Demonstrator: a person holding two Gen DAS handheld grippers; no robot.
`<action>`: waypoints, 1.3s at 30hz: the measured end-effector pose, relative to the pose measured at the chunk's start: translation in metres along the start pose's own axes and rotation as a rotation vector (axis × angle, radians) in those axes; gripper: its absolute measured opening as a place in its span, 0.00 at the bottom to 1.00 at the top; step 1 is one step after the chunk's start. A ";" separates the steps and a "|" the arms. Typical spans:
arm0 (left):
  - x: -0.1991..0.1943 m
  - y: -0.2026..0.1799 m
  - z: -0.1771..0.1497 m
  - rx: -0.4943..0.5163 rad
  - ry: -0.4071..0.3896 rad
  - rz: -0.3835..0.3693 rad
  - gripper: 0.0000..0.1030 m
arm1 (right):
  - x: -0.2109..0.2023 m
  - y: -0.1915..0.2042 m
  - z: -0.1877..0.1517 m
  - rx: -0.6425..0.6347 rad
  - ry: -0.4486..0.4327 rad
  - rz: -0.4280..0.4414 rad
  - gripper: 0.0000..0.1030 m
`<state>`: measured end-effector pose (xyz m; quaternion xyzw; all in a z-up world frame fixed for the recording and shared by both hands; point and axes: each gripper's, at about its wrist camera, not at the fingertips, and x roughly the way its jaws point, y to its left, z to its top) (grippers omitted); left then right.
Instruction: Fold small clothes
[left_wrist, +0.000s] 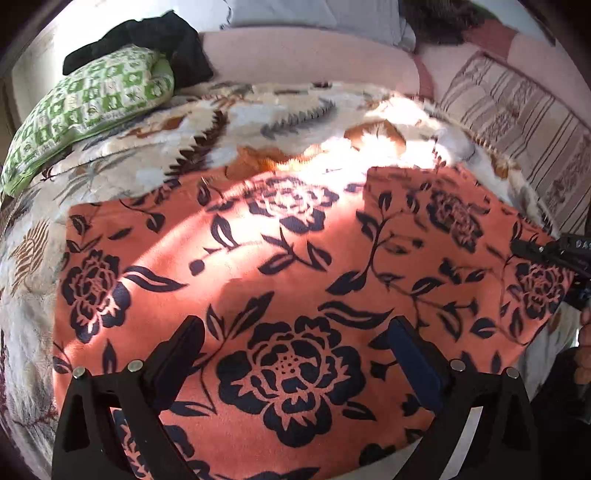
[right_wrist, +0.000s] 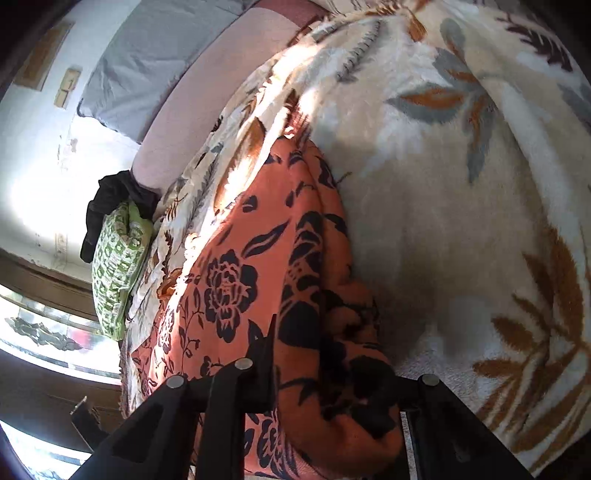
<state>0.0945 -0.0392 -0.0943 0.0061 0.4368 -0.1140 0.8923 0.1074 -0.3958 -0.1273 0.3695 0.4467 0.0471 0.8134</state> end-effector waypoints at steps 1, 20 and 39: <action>-0.015 0.007 0.000 -0.016 -0.044 -0.006 0.96 | -0.007 0.013 0.001 -0.036 -0.015 -0.004 0.19; -0.127 0.238 -0.115 -0.659 -0.328 -0.005 0.96 | 0.146 0.274 -0.201 -0.676 0.291 -0.036 0.18; -0.136 0.233 -0.118 -0.622 -0.360 0.011 0.96 | 0.117 0.297 -0.229 -0.731 0.260 0.186 0.83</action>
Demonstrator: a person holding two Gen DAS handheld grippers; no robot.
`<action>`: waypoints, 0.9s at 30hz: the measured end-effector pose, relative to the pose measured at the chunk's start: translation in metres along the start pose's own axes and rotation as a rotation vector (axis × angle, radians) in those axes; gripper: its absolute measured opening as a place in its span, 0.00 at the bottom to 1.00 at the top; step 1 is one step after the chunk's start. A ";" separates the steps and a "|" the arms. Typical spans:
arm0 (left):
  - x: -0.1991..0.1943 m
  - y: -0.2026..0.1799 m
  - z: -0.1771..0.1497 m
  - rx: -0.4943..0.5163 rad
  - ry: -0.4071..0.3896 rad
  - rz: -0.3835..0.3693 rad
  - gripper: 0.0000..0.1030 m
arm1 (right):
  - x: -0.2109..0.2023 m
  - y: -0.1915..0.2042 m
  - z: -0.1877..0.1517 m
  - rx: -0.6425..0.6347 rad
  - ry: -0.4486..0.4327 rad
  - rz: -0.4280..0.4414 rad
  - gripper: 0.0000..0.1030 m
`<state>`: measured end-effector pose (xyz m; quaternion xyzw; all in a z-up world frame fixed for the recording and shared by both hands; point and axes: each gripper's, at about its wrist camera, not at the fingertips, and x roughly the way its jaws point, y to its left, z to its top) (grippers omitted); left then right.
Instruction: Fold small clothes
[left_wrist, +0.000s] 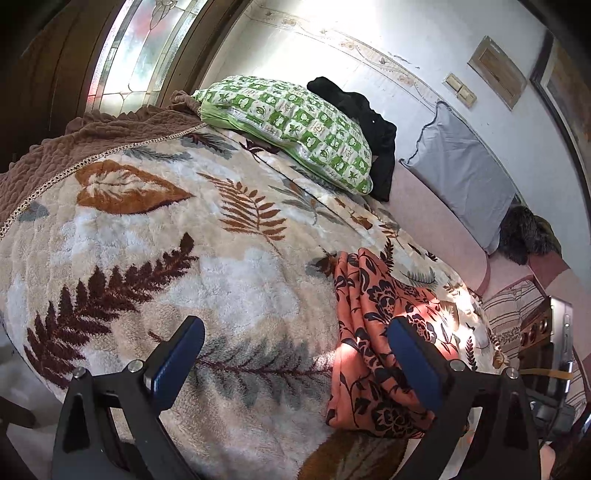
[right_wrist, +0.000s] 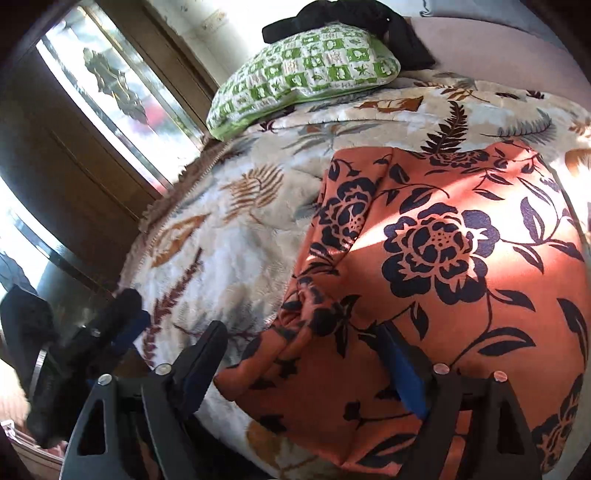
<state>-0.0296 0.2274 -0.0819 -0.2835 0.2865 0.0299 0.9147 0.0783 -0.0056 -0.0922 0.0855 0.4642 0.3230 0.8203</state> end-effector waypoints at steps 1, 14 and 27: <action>0.001 -0.004 0.000 0.016 0.005 0.002 0.96 | -0.010 -0.003 -0.001 0.016 -0.018 0.024 0.83; 0.041 -0.111 -0.023 0.198 0.259 -0.084 0.96 | -0.107 -0.104 -0.058 0.322 -0.216 0.167 0.83; 0.070 -0.084 -0.047 0.188 0.383 0.052 0.11 | -0.111 -0.149 -0.062 0.433 -0.229 0.250 0.83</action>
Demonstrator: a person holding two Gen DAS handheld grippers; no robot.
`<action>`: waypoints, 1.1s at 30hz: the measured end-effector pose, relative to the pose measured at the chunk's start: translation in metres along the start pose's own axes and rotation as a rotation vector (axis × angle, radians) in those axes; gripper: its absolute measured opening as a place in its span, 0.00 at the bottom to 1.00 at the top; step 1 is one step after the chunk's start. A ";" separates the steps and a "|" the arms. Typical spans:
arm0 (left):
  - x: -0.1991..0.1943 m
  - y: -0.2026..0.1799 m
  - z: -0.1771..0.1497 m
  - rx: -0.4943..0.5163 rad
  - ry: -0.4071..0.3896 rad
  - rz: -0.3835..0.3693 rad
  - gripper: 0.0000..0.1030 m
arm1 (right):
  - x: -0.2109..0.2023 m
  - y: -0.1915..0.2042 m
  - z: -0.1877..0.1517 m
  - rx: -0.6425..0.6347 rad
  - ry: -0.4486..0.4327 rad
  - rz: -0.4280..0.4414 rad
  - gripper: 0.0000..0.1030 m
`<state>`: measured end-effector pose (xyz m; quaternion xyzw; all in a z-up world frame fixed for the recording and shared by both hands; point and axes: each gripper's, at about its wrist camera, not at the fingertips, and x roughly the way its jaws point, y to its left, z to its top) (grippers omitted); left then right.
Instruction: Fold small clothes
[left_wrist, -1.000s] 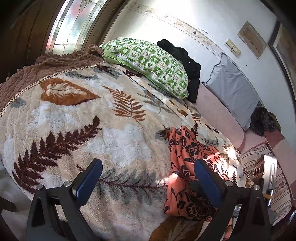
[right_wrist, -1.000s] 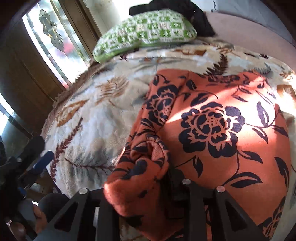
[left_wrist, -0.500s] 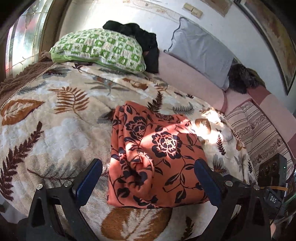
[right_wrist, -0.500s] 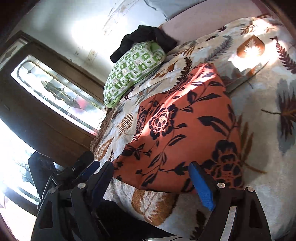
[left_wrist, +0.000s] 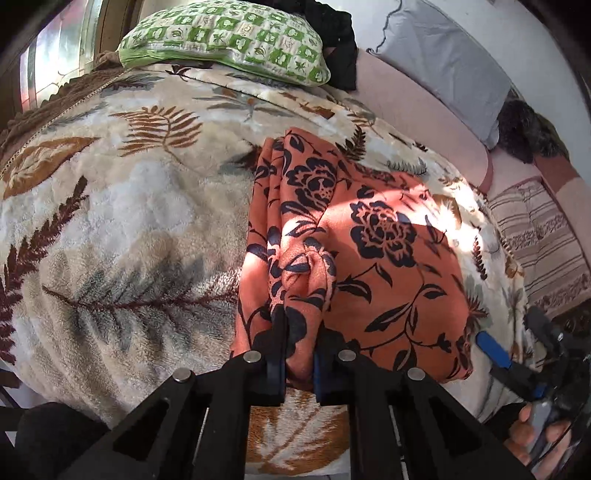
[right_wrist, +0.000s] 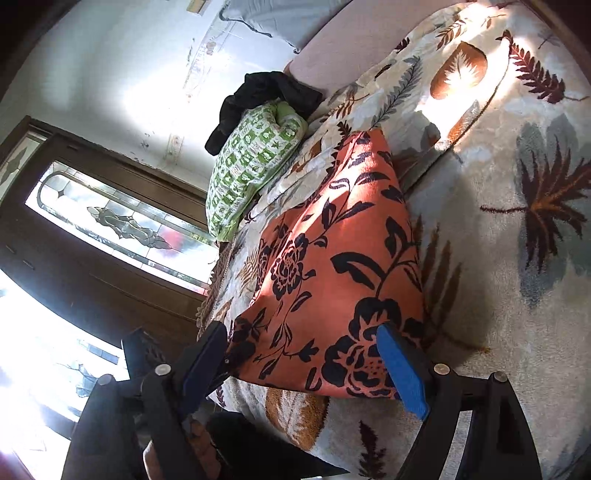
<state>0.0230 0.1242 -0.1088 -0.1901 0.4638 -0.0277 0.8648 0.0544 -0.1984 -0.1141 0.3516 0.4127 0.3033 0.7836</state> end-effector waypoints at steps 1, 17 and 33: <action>0.011 0.005 -0.001 -0.021 0.037 -0.001 0.11 | 0.001 0.000 0.003 0.003 0.003 0.003 0.83; -0.004 -0.036 0.092 0.088 -0.062 -0.074 0.73 | 0.038 0.025 0.080 -0.075 0.056 0.012 0.83; 0.061 -0.002 0.102 0.025 0.089 -0.031 0.15 | 0.118 -0.004 0.126 0.017 0.201 0.018 0.89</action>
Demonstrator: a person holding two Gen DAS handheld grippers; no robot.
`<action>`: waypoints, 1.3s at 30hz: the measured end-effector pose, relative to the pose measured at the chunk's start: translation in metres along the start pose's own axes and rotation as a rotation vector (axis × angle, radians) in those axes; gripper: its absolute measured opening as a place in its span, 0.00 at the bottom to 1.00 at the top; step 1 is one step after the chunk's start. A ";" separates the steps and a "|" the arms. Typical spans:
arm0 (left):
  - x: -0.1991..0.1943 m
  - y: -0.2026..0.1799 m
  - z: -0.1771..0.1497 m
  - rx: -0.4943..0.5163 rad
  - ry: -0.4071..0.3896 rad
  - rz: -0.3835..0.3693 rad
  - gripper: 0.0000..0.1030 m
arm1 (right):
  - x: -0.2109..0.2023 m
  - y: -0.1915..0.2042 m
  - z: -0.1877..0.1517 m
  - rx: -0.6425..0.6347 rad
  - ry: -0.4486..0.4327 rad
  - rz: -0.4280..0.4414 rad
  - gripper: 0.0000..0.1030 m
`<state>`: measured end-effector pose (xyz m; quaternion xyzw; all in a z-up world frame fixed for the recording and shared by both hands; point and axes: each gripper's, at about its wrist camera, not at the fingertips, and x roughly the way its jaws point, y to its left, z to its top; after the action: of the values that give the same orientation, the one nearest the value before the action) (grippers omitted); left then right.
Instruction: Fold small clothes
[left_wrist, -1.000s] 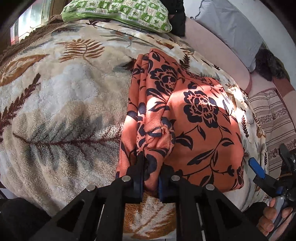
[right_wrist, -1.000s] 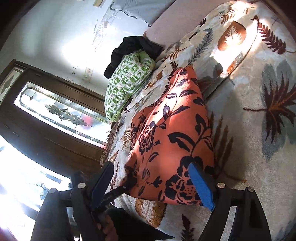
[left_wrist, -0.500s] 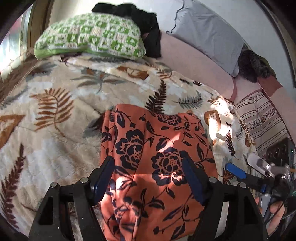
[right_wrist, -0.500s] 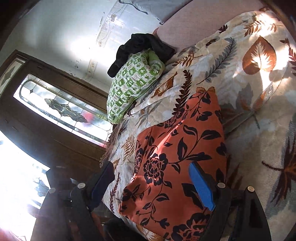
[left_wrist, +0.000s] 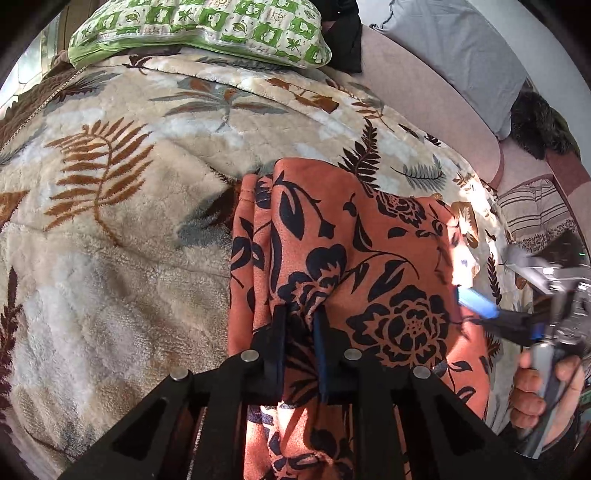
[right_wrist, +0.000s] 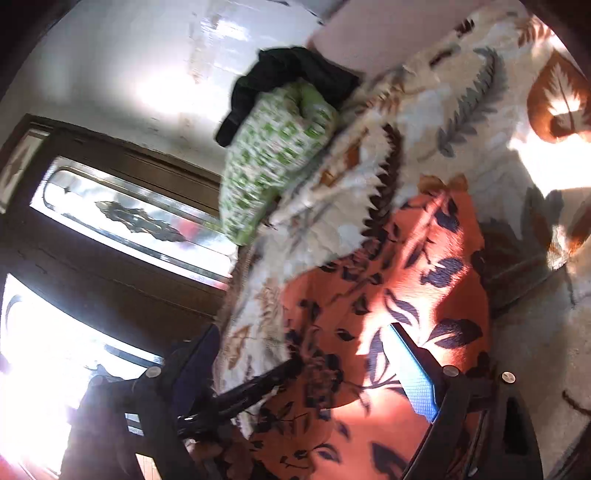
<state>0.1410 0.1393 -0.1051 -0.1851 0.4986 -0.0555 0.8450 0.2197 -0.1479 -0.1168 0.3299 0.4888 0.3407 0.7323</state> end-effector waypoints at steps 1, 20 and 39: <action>0.000 -0.001 0.000 0.003 0.000 0.008 0.16 | 0.014 -0.020 0.001 0.092 0.034 -0.018 0.89; -0.075 -0.066 -0.042 0.204 -0.170 0.013 0.60 | -0.077 0.005 -0.097 0.064 -0.078 0.194 0.89; -0.019 -0.052 -0.070 0.256 -0.094 0.105 0.59 | -0.054 -0.041 -0.118 0.177 0.047 -0.005 0.48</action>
<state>0.0761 0.0783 -0.1003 -0.0518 0.4561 -0.0655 0.8860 0.1007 -0.1973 -0.1597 0.3840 0.5349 0.3019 0.6895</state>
